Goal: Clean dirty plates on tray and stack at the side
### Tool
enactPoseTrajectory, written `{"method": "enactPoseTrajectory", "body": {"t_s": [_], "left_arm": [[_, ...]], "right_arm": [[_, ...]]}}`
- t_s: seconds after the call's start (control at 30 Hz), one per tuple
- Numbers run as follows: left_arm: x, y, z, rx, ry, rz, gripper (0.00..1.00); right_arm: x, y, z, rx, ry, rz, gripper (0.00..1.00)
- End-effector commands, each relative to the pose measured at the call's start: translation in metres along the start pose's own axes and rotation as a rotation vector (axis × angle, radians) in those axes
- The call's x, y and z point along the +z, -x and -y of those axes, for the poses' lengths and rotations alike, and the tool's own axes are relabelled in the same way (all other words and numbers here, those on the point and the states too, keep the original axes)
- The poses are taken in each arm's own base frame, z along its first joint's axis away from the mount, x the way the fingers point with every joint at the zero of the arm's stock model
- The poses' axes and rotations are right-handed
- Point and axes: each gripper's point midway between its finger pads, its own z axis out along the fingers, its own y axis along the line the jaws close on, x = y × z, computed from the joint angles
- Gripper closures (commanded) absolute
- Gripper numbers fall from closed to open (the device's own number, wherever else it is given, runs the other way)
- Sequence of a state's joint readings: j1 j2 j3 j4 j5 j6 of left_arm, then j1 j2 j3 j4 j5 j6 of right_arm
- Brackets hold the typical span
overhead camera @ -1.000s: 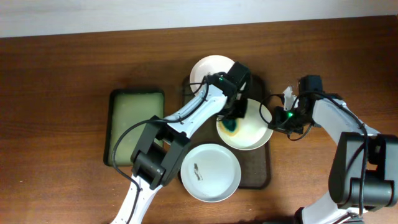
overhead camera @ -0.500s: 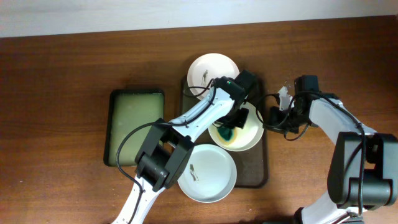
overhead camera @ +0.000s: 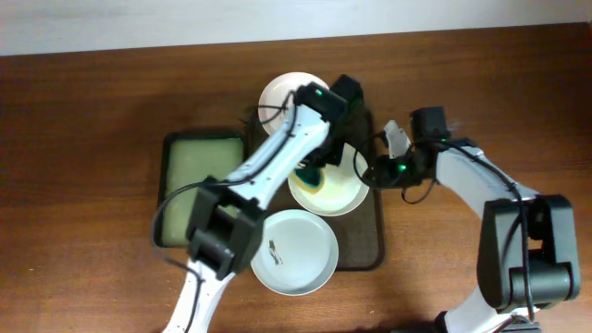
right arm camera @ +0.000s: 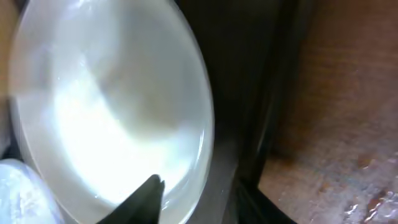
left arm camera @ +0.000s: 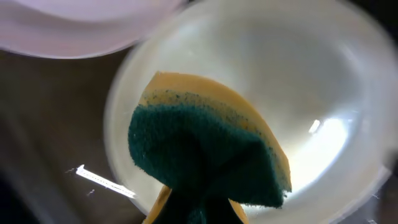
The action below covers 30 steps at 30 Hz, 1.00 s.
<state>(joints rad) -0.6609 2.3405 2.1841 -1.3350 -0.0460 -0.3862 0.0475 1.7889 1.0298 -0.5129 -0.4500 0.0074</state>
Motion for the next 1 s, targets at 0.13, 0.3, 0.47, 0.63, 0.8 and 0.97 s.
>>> {"method": "enactPoseTrajectory", "body": {"t_s": [0.13, 0.3, 0.47, 0.63, 0.8, 0.97], "left_arm": [[-0.129, -0.013, -0.208, -0.341, 0.198, 0.138, 1.00], [-0.023, -0.055, -0.229, -0.405, 0.053, -0.091, 1.00], [0.018, -0.082, -0.228, -0.401, 0.058, -0.155, 0.94], [-0.024, -0.073, -0.224, -0.395, 0.015, -0.035, 0.41], [-0.113, -0.078, -0.224, -0.395, 0.005, 0.200, 0.01], [-0.114, -0.087, -0.223, -0.396, 0.009, 0.171, 0.01]], "right_arm": [[0.018, 0.011, 0.010, 0.060, -0.260, 0.052, 0.77], [0.030, -0.001, 0.002, 0.076, -0.189, -0.011, 0.96], [-0.066, 0.023, -0.017, 0.015, -0.314, 0.125, 0.96], [-0.141, 0.036, -0.021, -0.046, -0.535, 0.336, 0.96], [-0.171, 0.038, -0.071, -0.308, -0.987, 0.508, 0.96], [-0.171, 0.026, -0.120, -0.467, -1.031, 0.579, 0.96]]}}
